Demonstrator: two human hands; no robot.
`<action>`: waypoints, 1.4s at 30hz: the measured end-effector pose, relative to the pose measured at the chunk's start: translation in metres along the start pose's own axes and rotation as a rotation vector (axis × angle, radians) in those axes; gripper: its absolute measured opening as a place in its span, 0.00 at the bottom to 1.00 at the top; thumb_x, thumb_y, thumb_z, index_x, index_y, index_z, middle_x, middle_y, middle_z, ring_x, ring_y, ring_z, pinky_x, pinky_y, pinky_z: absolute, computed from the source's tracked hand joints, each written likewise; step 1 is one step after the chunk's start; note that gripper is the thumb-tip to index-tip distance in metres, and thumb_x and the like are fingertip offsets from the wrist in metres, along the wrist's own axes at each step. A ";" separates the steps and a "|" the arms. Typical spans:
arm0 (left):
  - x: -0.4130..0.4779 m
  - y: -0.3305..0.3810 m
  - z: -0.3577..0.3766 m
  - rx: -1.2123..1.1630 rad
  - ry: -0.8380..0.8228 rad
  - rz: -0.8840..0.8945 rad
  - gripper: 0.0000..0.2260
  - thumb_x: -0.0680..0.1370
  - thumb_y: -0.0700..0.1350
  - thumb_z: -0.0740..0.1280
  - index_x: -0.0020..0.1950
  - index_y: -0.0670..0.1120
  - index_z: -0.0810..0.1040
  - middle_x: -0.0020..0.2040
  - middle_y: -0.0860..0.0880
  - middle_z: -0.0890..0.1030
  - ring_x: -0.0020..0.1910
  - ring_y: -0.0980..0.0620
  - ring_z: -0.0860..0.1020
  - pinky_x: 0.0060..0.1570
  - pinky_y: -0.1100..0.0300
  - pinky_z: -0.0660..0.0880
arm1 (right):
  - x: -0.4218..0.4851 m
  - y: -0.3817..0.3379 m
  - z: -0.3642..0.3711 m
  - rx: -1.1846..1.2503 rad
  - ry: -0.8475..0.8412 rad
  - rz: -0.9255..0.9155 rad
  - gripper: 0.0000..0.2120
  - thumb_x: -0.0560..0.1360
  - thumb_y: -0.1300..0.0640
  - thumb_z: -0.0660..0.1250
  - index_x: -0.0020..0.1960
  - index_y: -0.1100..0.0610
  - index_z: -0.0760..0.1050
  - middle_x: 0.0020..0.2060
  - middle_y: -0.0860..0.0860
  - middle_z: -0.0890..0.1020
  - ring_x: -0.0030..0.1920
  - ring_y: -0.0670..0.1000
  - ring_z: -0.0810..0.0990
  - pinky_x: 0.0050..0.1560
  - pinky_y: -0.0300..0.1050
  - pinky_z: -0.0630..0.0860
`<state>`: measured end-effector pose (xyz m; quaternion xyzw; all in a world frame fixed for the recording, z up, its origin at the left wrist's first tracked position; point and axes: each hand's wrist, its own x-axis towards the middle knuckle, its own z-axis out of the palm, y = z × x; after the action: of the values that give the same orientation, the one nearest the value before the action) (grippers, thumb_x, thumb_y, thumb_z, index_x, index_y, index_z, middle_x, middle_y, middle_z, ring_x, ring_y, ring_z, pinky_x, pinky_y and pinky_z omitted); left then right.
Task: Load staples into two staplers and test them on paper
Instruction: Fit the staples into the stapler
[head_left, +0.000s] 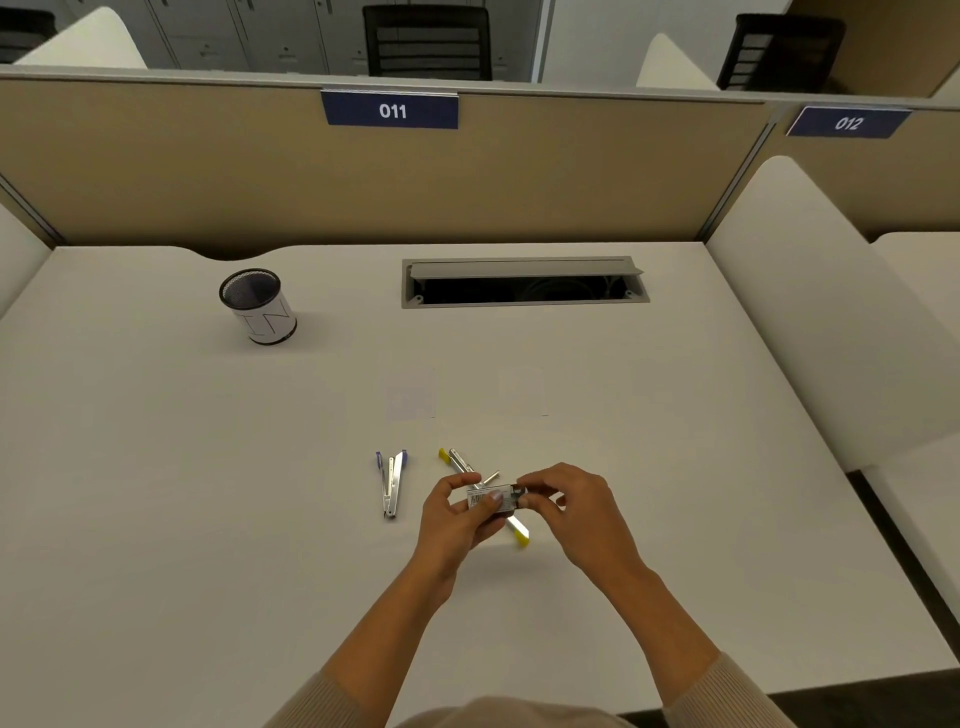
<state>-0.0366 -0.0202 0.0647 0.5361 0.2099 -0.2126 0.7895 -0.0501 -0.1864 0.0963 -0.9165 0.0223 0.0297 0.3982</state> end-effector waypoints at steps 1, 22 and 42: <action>0.000 0.000 0.000 -0.001 0.003 0.000 0.16 0.74 0.38 0.73 0.60 0.45 0.74 0.51 0.39 0.84 0.47 0.44 0.85 0.44 0.59 0.82 | 0.000 0.000 -0.001 0.032 0.008 0.010 0.07 0.75 0.57 0.71 0.51 0.48 0.83 0.44 0.38 0.82 0.46 0.35 0.78 0.42 0.27 0.73; -0.002 0.000 0.005 -0.056 -0.015 -0.052 0.08 0.77 0.36 0.68 0.56 0.42 0.82 0.51 0.39 0.84 0.50 0.43 0.84 0.48 0.56 0.82 | -0.001 0.013 -0.003 0.792 0.081 0.553 0.08 0.78 0.63 0.65 0.47 0.60 0.84 0.40 0.56 0.84 0.40 0.50 0.84 0.46 0.41 0.82; 0.002 -0.006 0.006 0.040 0.011 0.030 0.13 0.72 0.40 0.75 0.55 0.42 0.80 0.52 0.39 0.84 0.49 0.44 0.84 0.47 0.56 0.82 | -0.006 0.009 0.000 0.803 -0.125 0.450 0.08 0.75 0.57 0.71 0.52 0.58 0.84 0.45 0.55 0.87 0.44 0.49 0.85 0.48 0.36 0.80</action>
<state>-0.0378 -0.0282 0.0617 0.5561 0.2018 -0.2023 0.7805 -0.0565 -0.1925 0.0902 -0.6586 0.2063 0.1594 0.7059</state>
